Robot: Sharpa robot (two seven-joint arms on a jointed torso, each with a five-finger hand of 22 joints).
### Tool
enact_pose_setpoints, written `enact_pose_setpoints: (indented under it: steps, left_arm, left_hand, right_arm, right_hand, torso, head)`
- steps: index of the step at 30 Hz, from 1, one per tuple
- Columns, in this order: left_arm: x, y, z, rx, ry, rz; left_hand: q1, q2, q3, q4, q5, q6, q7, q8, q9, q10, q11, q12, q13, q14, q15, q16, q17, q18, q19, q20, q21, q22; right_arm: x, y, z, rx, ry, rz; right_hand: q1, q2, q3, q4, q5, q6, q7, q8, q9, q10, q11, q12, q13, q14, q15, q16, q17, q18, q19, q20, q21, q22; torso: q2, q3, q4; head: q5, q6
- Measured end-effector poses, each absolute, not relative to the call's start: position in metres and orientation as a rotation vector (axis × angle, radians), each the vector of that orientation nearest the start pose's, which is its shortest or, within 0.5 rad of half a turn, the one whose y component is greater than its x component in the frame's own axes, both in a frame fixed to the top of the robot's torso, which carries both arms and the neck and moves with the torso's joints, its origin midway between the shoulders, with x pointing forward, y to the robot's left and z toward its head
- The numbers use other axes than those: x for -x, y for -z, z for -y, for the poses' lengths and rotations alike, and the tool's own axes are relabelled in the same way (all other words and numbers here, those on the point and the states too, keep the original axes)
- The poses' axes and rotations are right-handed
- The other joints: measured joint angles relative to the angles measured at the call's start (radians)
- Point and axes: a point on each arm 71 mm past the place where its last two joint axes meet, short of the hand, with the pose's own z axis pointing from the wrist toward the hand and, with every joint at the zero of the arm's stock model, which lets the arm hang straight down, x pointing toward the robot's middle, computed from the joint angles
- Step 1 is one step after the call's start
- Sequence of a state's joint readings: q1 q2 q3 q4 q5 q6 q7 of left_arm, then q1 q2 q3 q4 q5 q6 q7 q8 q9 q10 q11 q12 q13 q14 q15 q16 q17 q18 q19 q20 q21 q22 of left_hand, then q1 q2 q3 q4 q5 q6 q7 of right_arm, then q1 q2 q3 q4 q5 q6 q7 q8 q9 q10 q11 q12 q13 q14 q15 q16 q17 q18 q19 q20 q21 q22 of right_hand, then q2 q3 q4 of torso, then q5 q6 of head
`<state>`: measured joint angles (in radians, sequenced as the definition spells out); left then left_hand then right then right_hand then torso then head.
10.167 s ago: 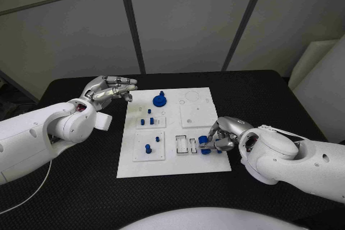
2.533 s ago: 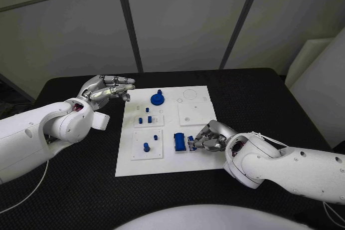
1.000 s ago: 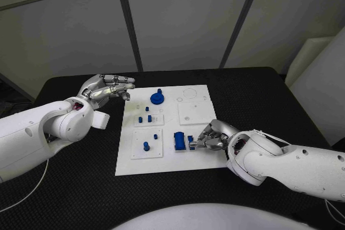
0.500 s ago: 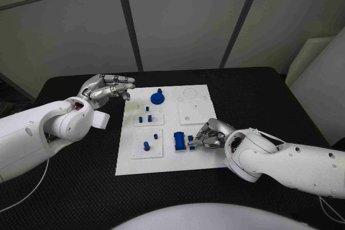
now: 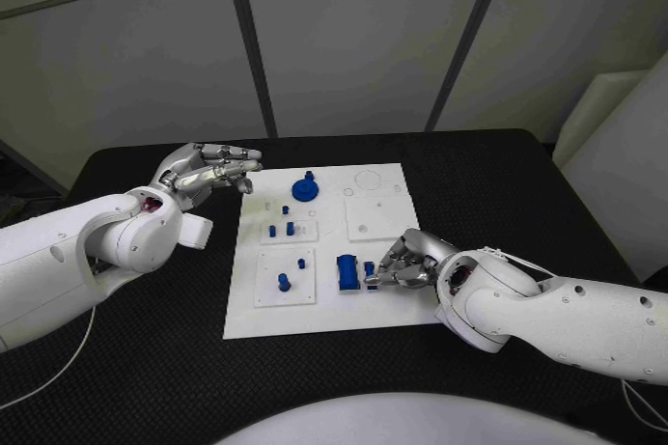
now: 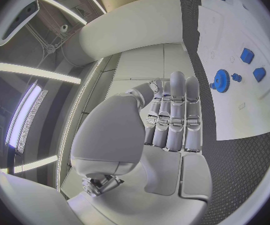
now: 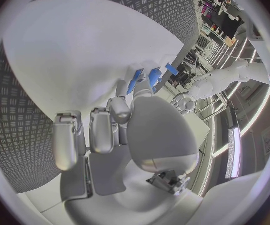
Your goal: Assemble the parts on the task board
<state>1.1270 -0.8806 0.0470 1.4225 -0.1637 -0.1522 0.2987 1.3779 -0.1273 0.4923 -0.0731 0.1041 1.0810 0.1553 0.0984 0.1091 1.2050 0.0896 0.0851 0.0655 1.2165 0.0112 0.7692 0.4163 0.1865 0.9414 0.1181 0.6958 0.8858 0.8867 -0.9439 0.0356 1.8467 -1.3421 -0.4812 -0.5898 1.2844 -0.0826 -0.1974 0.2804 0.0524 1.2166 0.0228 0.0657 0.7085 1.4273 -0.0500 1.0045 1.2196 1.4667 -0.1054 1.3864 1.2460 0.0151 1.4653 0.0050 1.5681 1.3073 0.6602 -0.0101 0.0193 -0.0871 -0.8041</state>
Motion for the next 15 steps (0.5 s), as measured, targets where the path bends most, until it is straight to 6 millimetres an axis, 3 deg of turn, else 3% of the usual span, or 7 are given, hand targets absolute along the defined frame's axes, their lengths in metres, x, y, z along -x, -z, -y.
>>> enact_pose_setpoints:
  steps: [5, 8, 10, 13, 15]
  left_arm:
    - [-0.501, 0.193, -0.251, 1.036, 1.492, -1.531]
    - [-0.501, 0.194, -0.251, 1.04, 1.492, -1.53]
    - [-0.502, 0.194, -0.25, 1.047, 1.493, -1.528]
    - [-0.503, 0.196, -0.25, 1.063, 1.495, -1.524]
    - [-0.505, 0.198, -0.25, 1.084, 1.498, -1.518]
  left_hand:
    - [0.0, 0.0, 0.0, 0.0, 0.0, 0.0, 0.0, 0.0, 0.0, 0.0, 0.0, 0.0, 0.0, 0.0, 0.0, 0.0, 0.0, 0.0, 0.0, 0.0, 0.0, 0.0]
    - [0.0, 0.0, 0.0, 0.0, 0.0, 0.0, 0.0, 0.0, 0.0, 0.0, 0.0, 0.0, 0.0, 0.0, 0.0, 0.0, 0.0, 0.0, 0.0, 0.0, 0.0, 0.0]
    - [0.0, 0.0, 0.0, 0.0, 0.0, 0.0, 0.0, 0.0, 0.0, 0.0, 0.0, 0.0, 0.0, 0.0, 0.0, 0.0, -0.001, 0.0, 0.0, 0.0, 0.0, 0.0]
    - [-0.005, 0.005, -0.008, 0.002, -0.017, 0.0, 0.0, 0.0, 0.0, 0.0, 0.0, 0.0, 0.0, -0.004, 0.004, -0.015, -0.006, 0.0, 0.0, 0.0, -0.009, -0.003]
    - [-0.013, 0.006, -0.014, 0.008, -0.039, 0.0, 0.0, -0.002, 0.0, -0.001, 0.001, 0.0, 0.0, -0.025, 0.009, -0.039, -0.016, 0.0, -0.008, 0.008, -0.028, -0.012]
  right_arm:
    - [-0.374, 0.262, 0.195, -0.427, -0.613, -1.93]
    - [-0.378, 0.259, 0.201, -0.455, -0.686, -1.914]
    - [-0.385, 0.255, 0.204, -0.481, -0.737, -1.897]
    - [-0.397, 0.249, 0.211, -0.527, -0.802, -1.867]
    - [-0.409, 0.246, 0.217, -0.576, -0.854, -1.84]
  right_hand:
    - [-0.031, -0.024, -0.001, 0.01, 0.0, -0.075, 0.018, 0.0, -0.018, -0.036, 0.018, -0.087, -0.049, 0.0, 0.0, -0.046, -0.062, 0.0, 0.0, 0.0, 0.0, 0.0]
    - [-0.033, -0.026, 0.012, 0.012, 0.0, -0.142, 0.038, 0.0, -0.04, -0.112, 0.036, -0.266, -0.156, -0.016, 0.022, -0.143, -0.19, 0.001, 0.0, 0.012, -0.133, 0.0]
    - [-0.016, -0.022, 0.021, 0.004, 0.0, -0.164, 0.05, 0.0, -0.049, -0.173, 0.045, -0.398, -0.234, -0.056, 0.032, -0.239, -0.31, 0.04, -0.011, 0.022, -0.292, 0.0]
    - [0.031, -0.009, 0.029, 0.0, 0.0, -0.193, 0.063, 0.0, -0.062, -0.236, 0.062, -0.487, -0.292, -0.132, 0.049, -0.43, -0.522, 0.088, -0.105, 0.039, -0.572, 0.0]
    - [0.07, 0.007, 0.036, -0.012, 0.0, -0.211, 0.08, 0.0, -0.075, -0.282, 0.077, -0.539, -0.334, -0.184, 0.064, -0.557, -0.633, 0.126, -0.207, 0.054, -0.845, -0.055]
  torso:
    - [-0.002, 0.0, -0.0002]
    - [-0.004, -0.0004, -0.0007]
    - [-0.006, -0.0013, -0.0013]
    - [-0.011, -0.0031, -0.0025]
    - [-0.018, -0.0049, -0.0033]
  head:
    - [-0.001, 0.007]
    - [-0.005, 0.018]
    - [-0.008, 0.025]
    - [-0.012, 0.035]
    - [-0.015, 0.047]
